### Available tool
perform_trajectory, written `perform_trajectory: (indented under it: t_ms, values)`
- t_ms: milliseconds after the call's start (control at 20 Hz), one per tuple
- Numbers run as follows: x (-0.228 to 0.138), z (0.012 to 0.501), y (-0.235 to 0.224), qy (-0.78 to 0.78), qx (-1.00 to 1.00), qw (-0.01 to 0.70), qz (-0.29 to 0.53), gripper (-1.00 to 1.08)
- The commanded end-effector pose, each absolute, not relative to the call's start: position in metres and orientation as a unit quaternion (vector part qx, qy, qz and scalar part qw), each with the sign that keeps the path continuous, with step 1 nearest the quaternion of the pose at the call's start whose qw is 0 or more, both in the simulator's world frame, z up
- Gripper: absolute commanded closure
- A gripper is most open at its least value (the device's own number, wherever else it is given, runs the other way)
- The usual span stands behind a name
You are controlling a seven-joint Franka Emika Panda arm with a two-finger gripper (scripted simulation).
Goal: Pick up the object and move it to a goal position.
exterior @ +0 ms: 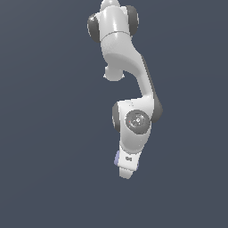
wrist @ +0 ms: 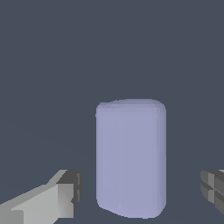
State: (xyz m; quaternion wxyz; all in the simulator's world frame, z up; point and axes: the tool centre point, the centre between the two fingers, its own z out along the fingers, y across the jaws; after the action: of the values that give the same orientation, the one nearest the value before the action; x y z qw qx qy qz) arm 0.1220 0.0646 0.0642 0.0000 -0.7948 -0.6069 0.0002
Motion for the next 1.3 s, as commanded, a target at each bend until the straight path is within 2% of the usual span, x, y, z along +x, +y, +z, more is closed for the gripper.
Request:
perform_trajectory:
  t_ms: [0,650,950,1000,1250]
  values:
    - [0.122,0.064,0.065,-0.607,-0.795,0.000,0.000,-0.92]
    - [0.121,0.017,0.064,-0.609,-0.793,0.000,0.000,-0.92]
    - [0.122,0.014,0.065,-0.609,-0.793,0.000,0.000,-0.92]
    - [0.122,0.014,0.065,-0.609,-0.793,0.000,0.000,1.08]
    - [0.122,0.014,0.065,-0.609,-0.793,0.000,0.000,1.08]
